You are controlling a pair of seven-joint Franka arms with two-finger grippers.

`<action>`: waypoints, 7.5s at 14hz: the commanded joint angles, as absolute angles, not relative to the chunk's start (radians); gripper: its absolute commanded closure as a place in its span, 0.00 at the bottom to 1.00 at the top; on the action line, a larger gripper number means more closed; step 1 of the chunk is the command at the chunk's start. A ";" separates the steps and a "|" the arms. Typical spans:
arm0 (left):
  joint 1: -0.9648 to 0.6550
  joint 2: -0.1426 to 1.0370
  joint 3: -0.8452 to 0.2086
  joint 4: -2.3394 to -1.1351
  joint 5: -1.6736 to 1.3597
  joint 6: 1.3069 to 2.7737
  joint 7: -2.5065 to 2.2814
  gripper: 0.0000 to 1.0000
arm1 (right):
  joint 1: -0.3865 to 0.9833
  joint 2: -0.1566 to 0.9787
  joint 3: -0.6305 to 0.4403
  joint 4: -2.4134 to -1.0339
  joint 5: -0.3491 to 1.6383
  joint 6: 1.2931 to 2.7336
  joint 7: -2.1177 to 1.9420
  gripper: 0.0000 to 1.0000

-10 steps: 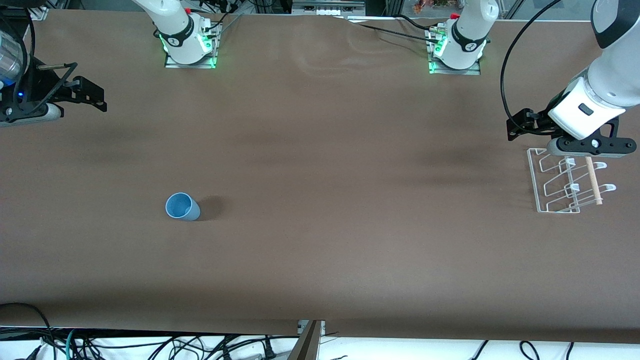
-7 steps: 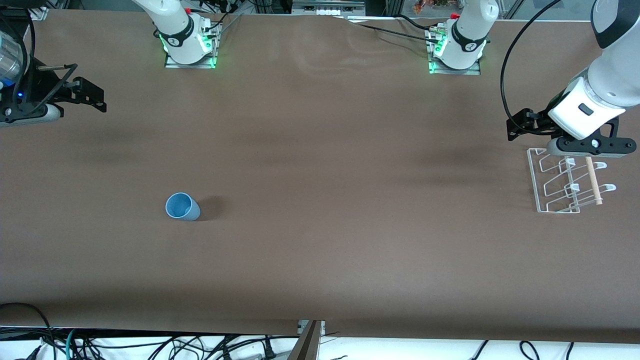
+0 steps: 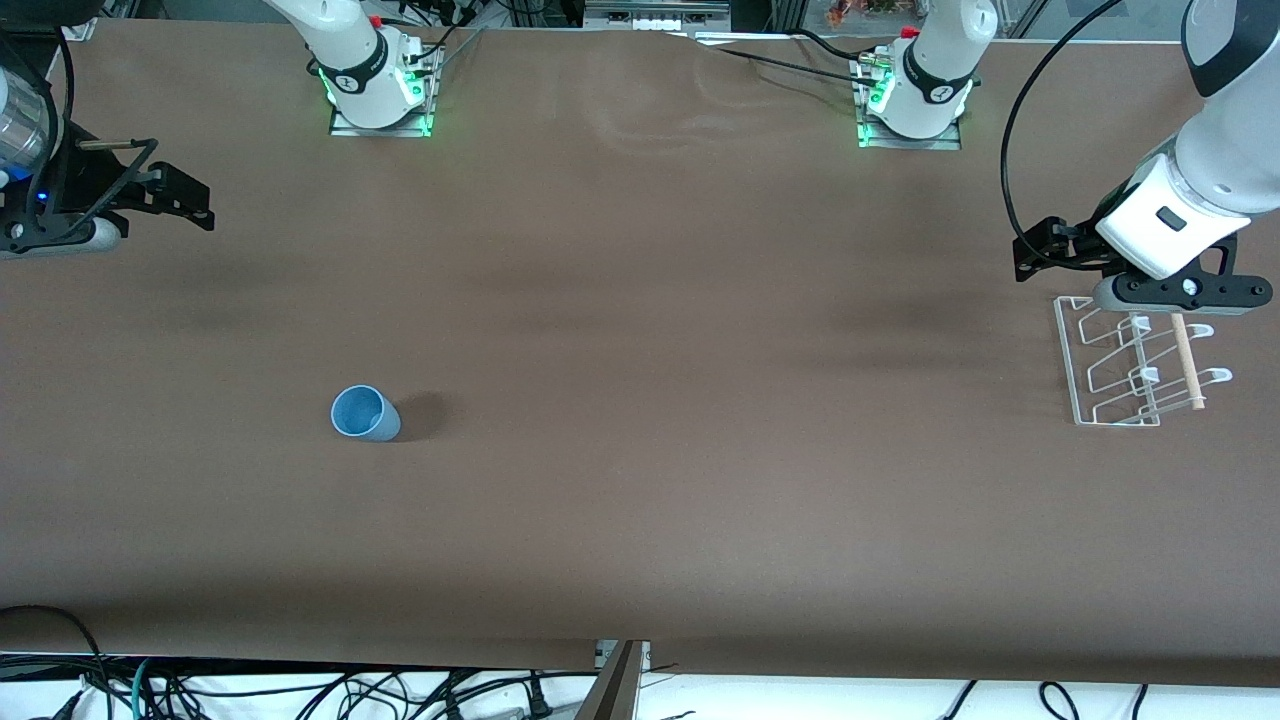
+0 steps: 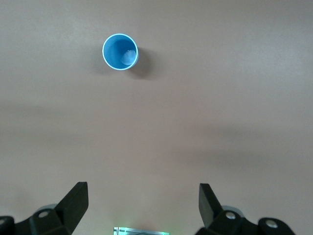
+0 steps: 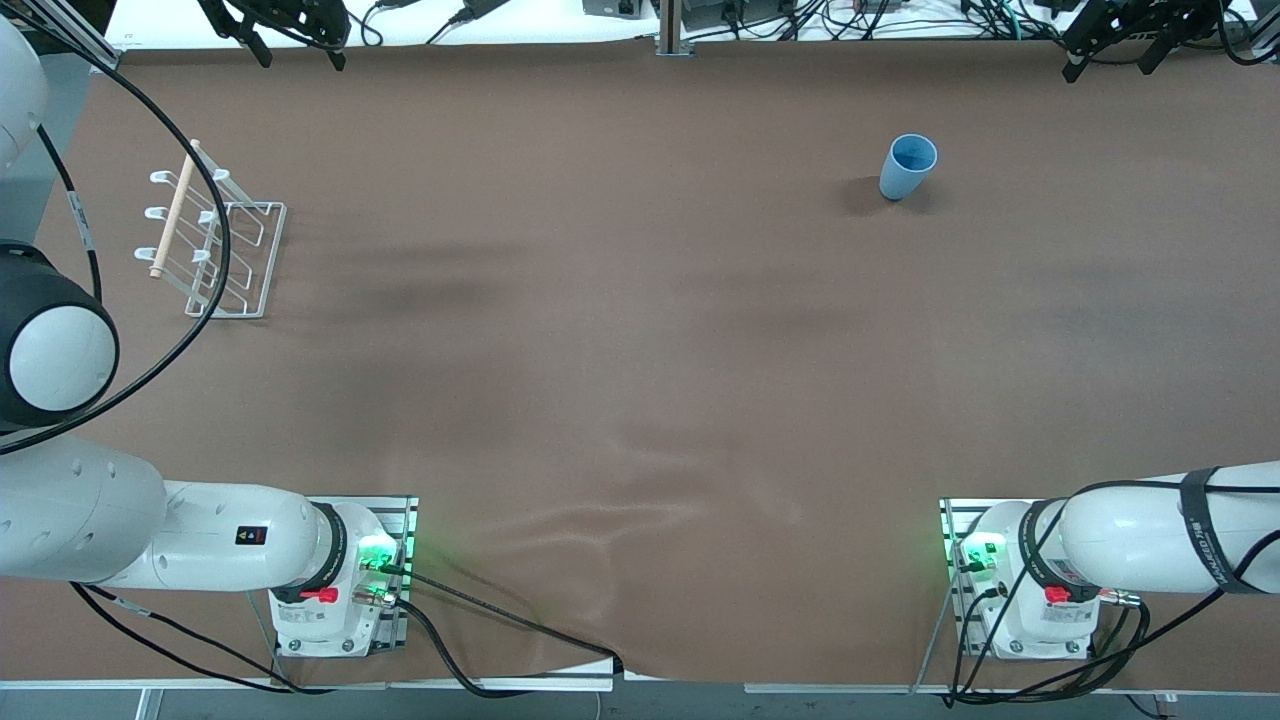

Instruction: Transfer cup to left arm and place on rack

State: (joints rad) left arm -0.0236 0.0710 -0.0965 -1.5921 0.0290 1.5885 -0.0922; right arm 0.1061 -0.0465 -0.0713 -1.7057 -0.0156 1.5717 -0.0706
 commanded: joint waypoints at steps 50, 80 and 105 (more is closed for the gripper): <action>-0.028 0.077 -0.103 -1.572 0.032 1.571 -0.075 0.00 | 0.161 0.624 -0.066 -1.643 0.038 2.149 -0.054 1.00; -0.134 0.196 -0.110 -1.578 -0.326 1.515 0.605 0.00 | 0.554 0.607 0.129 -1.207 0.773 1.917 0.946 1.00; -0.091 0.138 -0.238 -1.905 -0.937 1.842 1.417 0.81 | 0.588 0.609 0.166 -1.192 0.772 1.974 0.973 1.00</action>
State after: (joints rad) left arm -0.1007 0.1724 -0.2319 -1.8712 -0.9053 1.8292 1.3833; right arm 0.5945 0.6059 0.1644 -1.2134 0.7544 1.9770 0.9715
